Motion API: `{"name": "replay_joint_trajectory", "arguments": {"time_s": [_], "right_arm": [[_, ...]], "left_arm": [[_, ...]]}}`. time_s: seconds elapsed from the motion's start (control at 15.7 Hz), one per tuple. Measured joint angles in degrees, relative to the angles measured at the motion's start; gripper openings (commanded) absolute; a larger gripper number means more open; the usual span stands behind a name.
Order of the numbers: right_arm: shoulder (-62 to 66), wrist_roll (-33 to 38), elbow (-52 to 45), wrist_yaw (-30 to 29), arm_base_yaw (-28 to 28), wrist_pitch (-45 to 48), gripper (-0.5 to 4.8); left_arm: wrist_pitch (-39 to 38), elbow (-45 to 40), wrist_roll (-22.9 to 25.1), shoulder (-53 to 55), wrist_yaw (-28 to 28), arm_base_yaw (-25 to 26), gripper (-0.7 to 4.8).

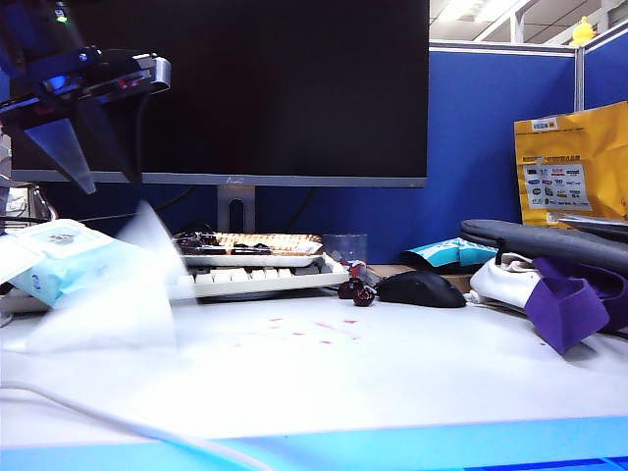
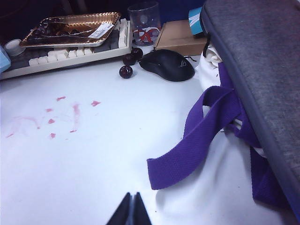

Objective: Pull out a wet wipe from the sky blue wet wipes packet and place it on the table.

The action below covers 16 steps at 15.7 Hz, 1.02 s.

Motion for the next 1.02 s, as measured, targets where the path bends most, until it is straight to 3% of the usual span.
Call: {"name": "replay_joint_trajectory", "arguments": {"time_s": [0.19,0.38,0.51,0.57,0.7,1.02], "right_arm": [[0.00,0.00,0.00,0.00,0.00,-0.02,-0.01],[0.00,0.00,0.00,0.00,0.00,-0.02,-0.01],[0.00,0.00,0.00,0.02,0.00,-0.02,-0.01],[0.00,0.00,0.00,0.02,0.00,-0.02,-0.01],[0.00,0.00,0.00,0.00,0.00,0.00,-0.01],[0.00,0.00,0.00,0.00,0.00,0.00,-0.01]], "left_arm": [[0.00,0.02,-0.17,-0.09,-0.39,0.00,2.92],[3.50,0.04,-2.67,-2.03,-0.83,0.00,2.33],[9.01,0.07,-4.85,-4.66,-0.83,0.00,1.09],[13.03,0.33,-6.12,-7.04,-0.83,0.00,0.16],[18.34,3.80,-7.39,-10.80,-1.07,0.00,0.15],[19.61,11.19,-7.61,-19.19,-8.37,0.02,-0.06]]}}
